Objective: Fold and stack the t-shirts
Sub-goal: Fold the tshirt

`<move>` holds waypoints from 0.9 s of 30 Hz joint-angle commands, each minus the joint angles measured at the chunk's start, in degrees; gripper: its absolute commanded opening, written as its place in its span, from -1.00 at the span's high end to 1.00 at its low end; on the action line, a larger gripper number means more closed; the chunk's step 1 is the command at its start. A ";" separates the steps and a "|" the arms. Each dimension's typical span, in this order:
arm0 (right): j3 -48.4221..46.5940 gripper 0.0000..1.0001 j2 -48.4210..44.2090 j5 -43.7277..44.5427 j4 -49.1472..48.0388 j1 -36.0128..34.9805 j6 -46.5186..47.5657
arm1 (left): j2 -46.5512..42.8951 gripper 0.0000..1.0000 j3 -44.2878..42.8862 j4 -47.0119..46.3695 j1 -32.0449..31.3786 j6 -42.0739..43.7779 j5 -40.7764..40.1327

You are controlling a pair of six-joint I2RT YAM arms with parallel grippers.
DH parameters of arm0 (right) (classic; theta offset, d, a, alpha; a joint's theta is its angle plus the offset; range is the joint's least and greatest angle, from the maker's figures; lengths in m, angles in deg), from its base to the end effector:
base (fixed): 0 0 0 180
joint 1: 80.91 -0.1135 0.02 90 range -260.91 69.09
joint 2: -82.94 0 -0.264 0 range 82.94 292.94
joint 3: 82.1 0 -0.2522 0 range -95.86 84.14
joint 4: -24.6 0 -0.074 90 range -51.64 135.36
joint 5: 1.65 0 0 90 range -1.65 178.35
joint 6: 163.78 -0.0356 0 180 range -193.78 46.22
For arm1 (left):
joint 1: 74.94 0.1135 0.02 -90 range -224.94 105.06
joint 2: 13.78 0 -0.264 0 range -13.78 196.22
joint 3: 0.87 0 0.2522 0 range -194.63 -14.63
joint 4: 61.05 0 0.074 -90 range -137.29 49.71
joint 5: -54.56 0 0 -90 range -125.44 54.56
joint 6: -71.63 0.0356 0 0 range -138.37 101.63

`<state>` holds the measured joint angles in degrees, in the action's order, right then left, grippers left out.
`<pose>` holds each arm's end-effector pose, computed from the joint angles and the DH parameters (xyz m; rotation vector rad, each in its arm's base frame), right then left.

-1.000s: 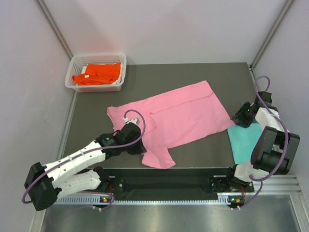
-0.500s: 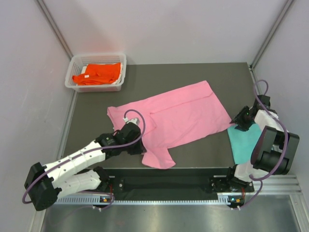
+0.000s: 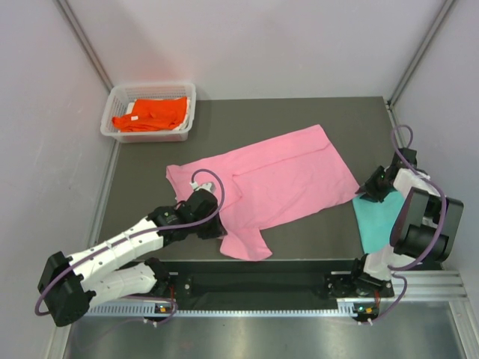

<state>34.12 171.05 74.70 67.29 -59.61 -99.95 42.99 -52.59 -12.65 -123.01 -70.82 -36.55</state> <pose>0.2672 -0.0952 0.1735 1.0383 2.5265 0.3501 0.1287 -0.1422 0.2241 -0.1095 2.6413 -0.6549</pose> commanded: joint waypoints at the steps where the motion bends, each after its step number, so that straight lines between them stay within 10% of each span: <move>1: -3.15 0.46 1.00 -1.12 -2.21 0.85 -0.54 | -0.26 1.00 -2.12 -1.94 0.26 -0.20 -0.39; 11: -4.65 1.00 -1.19 -0.06 0.52 0.59 0.60 | 0.00 1.00 -3.53 -0.27 1.05 -0.37 -2.58; 27: -26.60 1.00 14.88 -2.35 4.29 -9.43 0.33 | 5.89 1.00 -9.33 -0.44 22.92 4.54 0.75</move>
<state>12.74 183.47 73.04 71.01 -67.98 -99.39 47.96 -59.32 -11.17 -102.38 -67.91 -37.09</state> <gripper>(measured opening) 0.010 0.012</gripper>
